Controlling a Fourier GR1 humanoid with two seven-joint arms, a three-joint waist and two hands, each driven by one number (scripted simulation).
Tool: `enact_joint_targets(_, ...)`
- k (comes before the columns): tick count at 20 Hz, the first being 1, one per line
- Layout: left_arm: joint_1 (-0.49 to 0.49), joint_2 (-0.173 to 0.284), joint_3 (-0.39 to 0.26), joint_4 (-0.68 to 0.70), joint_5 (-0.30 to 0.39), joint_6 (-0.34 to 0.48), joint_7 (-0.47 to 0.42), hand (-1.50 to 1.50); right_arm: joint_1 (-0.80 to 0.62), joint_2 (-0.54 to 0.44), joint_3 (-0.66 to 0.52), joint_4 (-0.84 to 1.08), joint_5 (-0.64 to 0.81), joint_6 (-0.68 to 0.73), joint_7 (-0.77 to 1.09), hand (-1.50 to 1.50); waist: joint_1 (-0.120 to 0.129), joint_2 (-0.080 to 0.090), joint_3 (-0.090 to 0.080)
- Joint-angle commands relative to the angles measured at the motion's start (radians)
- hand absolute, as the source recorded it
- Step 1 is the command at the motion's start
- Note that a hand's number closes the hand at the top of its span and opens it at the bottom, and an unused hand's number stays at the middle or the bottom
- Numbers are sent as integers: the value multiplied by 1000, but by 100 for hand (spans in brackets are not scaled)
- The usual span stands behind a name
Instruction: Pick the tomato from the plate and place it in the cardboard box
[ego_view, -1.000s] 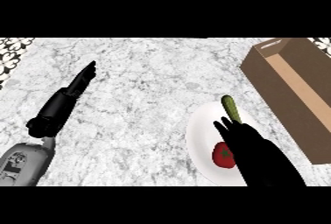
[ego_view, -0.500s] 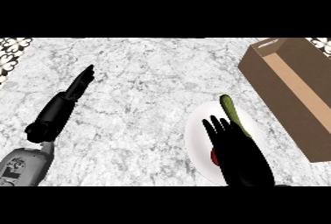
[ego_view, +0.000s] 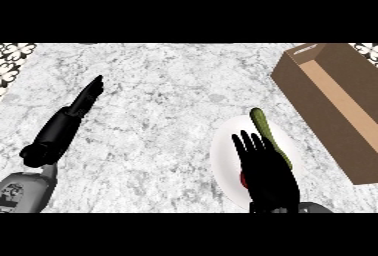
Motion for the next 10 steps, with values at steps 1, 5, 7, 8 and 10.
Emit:
enact_joint_targets(1,17,-26,-1,-19,-13,4,5,0,-25,42,-59,50,6,90,107,-150,2,1,0)
enact_joint_targets(5,-9,-56,9,27,-36,-1,2,0,62,60,-55,49,69,67,44,-150,-4,1,0)
enact_joint_targets(7,-51,-33,34,35,-24,-44,25,0,75,96,-49,92,112,45,13,-150,-3,1,1)
enact_joint_targets(8,-5,-37,47,11,-17,-47,-5,0,46,110,-90,59,72,129,33,-150,0,1,0)
enact_joint_targets(10,-4,-25,51,-15,-10,-55,33,0,97,137,-40,177,159,16,-13,-150,4,1,1)
